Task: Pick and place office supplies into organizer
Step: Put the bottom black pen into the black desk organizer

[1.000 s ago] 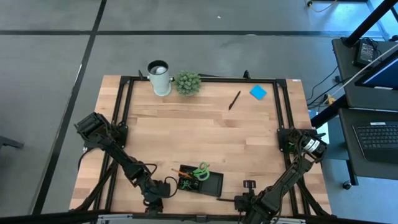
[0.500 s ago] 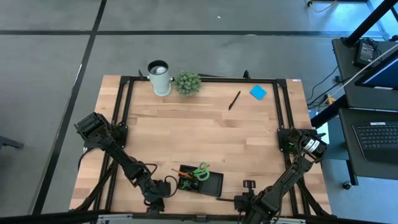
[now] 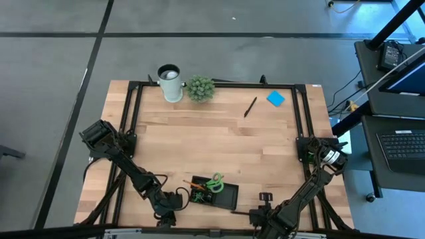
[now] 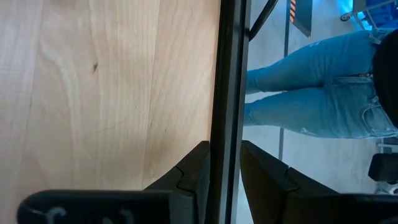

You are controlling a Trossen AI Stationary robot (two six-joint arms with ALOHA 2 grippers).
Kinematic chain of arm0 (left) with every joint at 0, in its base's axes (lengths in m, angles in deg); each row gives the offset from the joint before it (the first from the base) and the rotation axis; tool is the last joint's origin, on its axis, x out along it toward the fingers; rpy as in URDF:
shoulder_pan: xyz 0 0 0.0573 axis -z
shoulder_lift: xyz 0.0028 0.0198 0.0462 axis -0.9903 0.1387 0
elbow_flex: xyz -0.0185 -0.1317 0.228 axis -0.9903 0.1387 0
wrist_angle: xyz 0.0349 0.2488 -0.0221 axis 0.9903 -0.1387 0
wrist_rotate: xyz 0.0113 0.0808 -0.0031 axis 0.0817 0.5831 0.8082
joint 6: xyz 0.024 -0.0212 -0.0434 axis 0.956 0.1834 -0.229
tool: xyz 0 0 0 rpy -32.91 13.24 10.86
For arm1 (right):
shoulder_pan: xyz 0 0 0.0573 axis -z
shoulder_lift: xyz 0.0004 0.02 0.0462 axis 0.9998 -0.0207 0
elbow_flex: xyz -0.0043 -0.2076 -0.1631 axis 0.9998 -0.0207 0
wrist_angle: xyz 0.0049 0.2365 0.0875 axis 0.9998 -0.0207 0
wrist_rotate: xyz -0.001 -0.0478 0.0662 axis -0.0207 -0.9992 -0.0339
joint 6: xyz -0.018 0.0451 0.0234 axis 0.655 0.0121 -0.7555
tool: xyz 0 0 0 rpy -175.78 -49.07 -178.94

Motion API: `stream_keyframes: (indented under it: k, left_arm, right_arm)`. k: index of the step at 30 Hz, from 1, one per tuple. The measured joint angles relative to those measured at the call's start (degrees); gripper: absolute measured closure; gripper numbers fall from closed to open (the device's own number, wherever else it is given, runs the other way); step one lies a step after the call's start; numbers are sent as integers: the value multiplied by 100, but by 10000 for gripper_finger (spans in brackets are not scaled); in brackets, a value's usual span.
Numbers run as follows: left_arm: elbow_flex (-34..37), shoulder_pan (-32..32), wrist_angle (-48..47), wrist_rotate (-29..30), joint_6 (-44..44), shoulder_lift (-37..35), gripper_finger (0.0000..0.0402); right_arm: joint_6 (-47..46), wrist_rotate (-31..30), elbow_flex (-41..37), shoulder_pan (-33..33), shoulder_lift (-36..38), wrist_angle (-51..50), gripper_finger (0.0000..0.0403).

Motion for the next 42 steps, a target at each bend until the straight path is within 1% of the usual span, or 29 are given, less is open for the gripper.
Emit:
stream_keyframes:
  k: [5, 14, 19, 34, 39, 42]
  left_arm:
    - [0, 0, 0, 0, -3, 0, 320]
    - [0, 4, 1, 0, -19, 0, 320]
    - [0, 4, 2, 0, -19, 0, 320]
    - [0, 9, 4, -118, -72, 0, 320]
    - [0, 4, 11, -113, -72, 0, 320]
    - [0, -31, 286, -25, 9, 2, 320]
  right_arm:
    - [3, -89, 174, 0, -19, -354, 353]
    - [-250, -137, 190, 0, -16, -466, 353]
    - [-433, -109, 168, -14, 97, -583, 353]
    - [-455, -38, 181, -122, 553, -909, 353]
    - [-451, -123, 189, -122, 690, -1113, 353]
    - [-435, -125, 190, -123, 693, -1156, 353]
